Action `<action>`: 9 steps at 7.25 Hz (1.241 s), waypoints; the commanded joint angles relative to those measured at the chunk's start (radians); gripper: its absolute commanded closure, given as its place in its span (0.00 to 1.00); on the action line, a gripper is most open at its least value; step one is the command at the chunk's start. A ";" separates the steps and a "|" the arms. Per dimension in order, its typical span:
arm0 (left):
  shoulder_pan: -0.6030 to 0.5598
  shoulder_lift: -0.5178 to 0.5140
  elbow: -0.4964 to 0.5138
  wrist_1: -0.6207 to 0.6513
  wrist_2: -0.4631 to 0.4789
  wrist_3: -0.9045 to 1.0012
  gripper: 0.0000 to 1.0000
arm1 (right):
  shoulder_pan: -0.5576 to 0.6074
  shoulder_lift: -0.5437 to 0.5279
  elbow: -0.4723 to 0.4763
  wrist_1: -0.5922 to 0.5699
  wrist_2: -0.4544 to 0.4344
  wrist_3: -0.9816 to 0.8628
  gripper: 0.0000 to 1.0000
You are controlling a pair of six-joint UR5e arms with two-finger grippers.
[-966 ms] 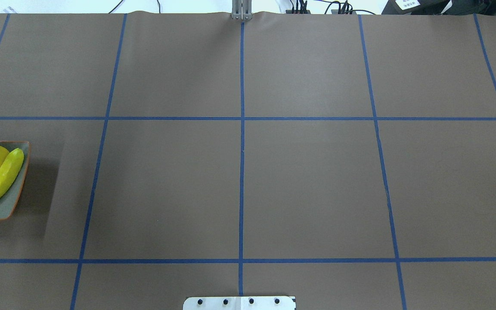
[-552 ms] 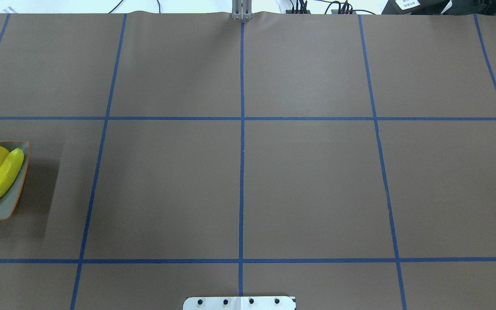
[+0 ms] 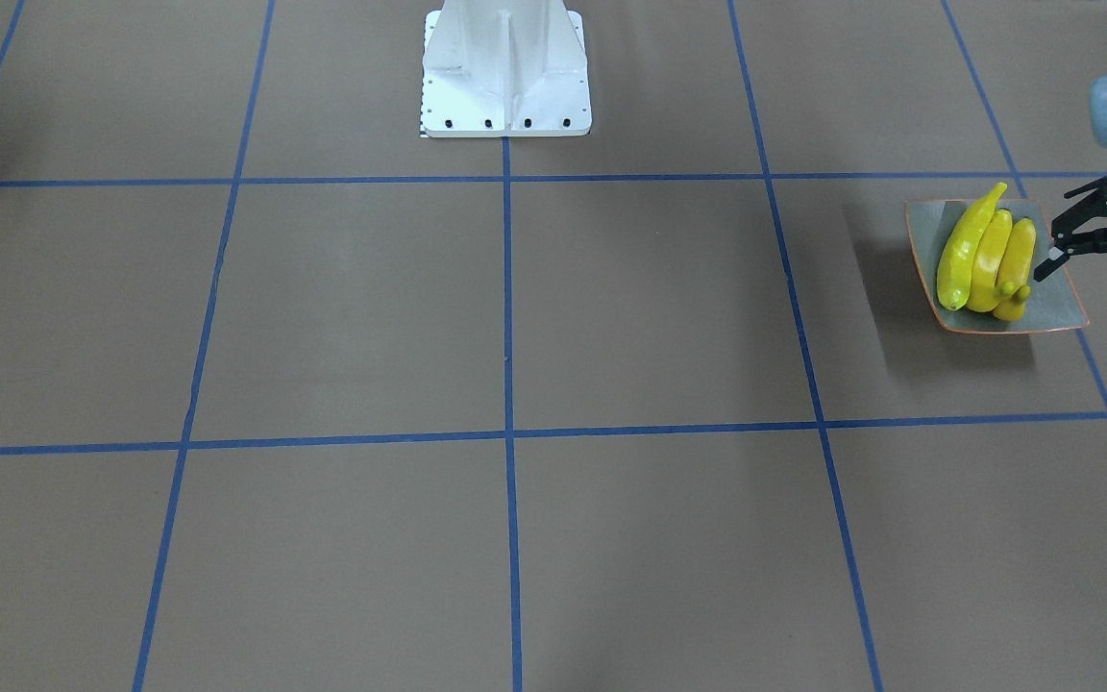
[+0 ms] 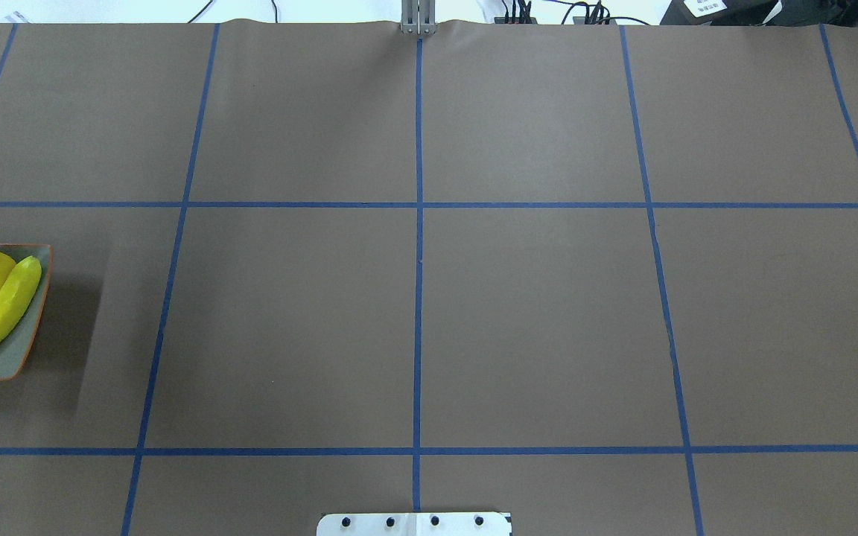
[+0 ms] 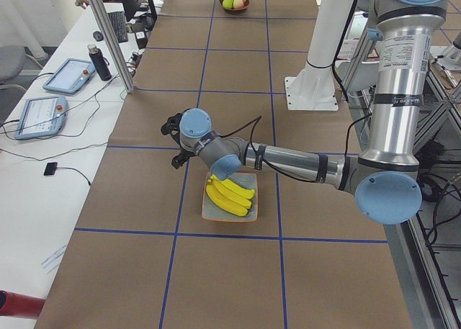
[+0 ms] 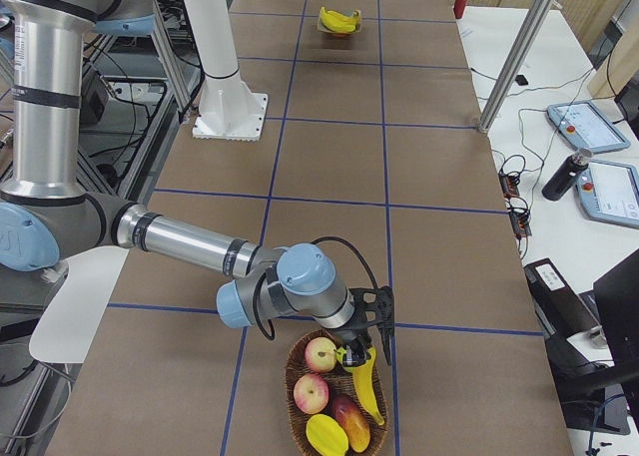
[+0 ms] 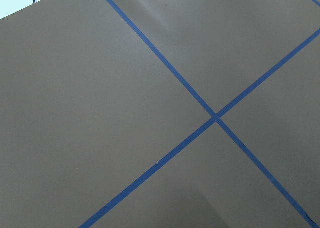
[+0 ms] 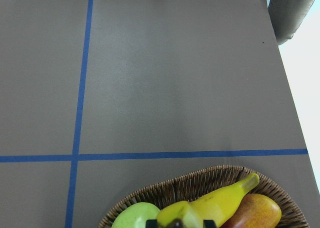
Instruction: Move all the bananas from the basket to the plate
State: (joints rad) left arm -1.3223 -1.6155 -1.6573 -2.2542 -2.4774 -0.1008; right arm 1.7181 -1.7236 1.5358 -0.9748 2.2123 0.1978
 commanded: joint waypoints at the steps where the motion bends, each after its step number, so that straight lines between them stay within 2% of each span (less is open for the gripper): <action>1: 0.000 -0.003 0.005 0.002 0.000 0.000 0.00 | 0.003 -0.025 0.024 -0.030 -0.019 0.000 1.00; 6: 0.002 -0.004 0.008 0.004 0.000 0.001 0.00 | 0.005 0.027 0.036 -0.036 -0.011 0.011 1.00; 7: 0.002 -0.006 0.007 0.004 0.000 0.001 0.00 | 0.005 0.038 0.071 -0.080 -0.003 0.015 1.00; 9: 0.003 -0.010 0.007 0.005 0.000 0.000 0.00 | 0.003 0.085 0.206 -0.273 -0.005 0.020 1.00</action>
State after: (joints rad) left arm -1.3203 -1.6226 -1.6504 -2.2495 -2.4774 -0.1007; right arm 1.7224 -1.6686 1.6710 -1.1438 2.2067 0.2148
